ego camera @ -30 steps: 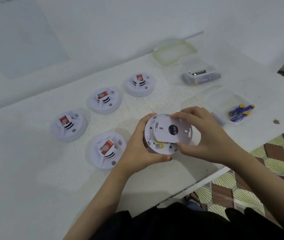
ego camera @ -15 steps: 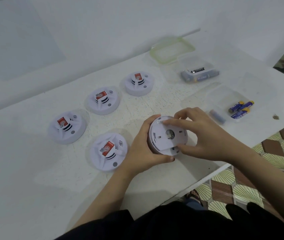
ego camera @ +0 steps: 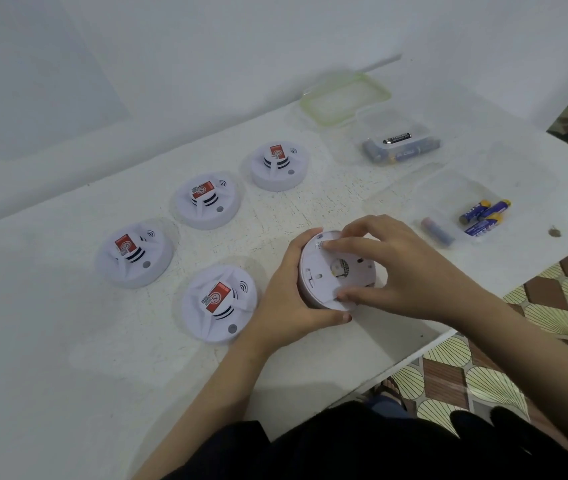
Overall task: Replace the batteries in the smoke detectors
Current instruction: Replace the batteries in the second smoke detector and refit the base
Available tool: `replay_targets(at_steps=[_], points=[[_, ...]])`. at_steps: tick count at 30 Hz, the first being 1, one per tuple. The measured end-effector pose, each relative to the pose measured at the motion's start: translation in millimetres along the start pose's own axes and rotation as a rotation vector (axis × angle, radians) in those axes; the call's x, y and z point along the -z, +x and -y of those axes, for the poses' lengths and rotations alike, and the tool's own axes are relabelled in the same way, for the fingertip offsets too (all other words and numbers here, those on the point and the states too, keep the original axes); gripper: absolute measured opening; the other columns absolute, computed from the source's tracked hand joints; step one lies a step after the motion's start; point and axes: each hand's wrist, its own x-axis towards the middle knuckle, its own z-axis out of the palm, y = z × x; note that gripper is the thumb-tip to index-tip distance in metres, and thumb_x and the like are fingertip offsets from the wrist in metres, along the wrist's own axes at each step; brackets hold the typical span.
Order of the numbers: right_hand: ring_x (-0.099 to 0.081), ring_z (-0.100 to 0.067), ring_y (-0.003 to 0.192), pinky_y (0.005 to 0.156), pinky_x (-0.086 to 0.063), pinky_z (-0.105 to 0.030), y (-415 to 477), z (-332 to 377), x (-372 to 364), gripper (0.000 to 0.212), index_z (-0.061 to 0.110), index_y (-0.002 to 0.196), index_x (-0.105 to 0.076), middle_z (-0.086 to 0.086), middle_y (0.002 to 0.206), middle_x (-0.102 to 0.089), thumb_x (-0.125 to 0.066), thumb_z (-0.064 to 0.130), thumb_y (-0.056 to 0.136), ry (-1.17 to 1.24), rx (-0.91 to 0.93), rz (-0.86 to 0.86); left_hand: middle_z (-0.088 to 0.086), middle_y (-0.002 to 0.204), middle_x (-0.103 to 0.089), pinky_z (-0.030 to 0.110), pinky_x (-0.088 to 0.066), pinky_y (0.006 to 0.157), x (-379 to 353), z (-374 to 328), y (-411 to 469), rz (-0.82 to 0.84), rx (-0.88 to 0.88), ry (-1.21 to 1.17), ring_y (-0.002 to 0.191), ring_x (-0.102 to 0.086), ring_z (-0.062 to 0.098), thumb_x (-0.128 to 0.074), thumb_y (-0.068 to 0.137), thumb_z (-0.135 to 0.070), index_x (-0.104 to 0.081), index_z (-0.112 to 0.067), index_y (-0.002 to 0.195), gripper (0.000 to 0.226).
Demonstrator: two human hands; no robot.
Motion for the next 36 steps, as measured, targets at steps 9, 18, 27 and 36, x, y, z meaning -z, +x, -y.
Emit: replay_targets(at_steps=[9,18,27,36], points=[[-0.051,-0.017,0.087,0.079,-0.029,-0.025,-5,4,-7,0.058,0.018,0.115,-0.065,-0.001,0.097,-0.06,-0.064,0.059,0.073,-0.119,0.012,-0.175,-0.011,0.133,-0.052,0.031,-0.049,0.099,0,2,1,-0.022,0.008,0.017,0.124,-0.052,0.007,-0.089,0.06,-0.006,-0.033,-0.026,0.142,0.101],[-0.046,-0.003,0.106,0.084,-0.04,-0.021,-10,14,-12,0.061,0.035,0.121,-0.05,0.011,0.117,-0.048,-0.059,0.067,0.069,0.272,-0.228,-0.184,-0.004,0.128,-0.059,0.033,-0.054,0.093,-12,1,-4,-0.121,-0.015,-0.053,0.115,-0.061,0.012,-0.091,0.053,-0.001,-0.029,-0.03,0.137,0.109],[-0.066,-0.014,0.094,0.069,-0.055,-0.028,-6,22,-10,0.056,0.032,0.112,-0.05,0.003,0.108,-0.065,-0.068,0.041,0.06,1.186,-0.44,-0.225,-0.01,0.134,-0.051,0.026,-0.046,0.1,-18,-1,-3,-0.212,-0.11,-0.004,0.126,-0.049,0.005,-0.091,0.056,-0.014,-0.037,-0.029,0.131,0.093],[-0.066,-0.025,0.089,0.061,-0.056,-0.035,-9,5,-14,0.049,0.018,0.123,-0.056,-0.007,0.113,-0.067,-0.021,0.014,0.09,1.717,-0.581,-0.181,-0.001,0.132,-0.058,0.039,-0.046,0.103,-11,2,1,-0.195,-0.093,-0.001,0.125,-0.053,0.016,-0.087,0.061,-0.029,-0.046,-0.012,0.135,0.087]])
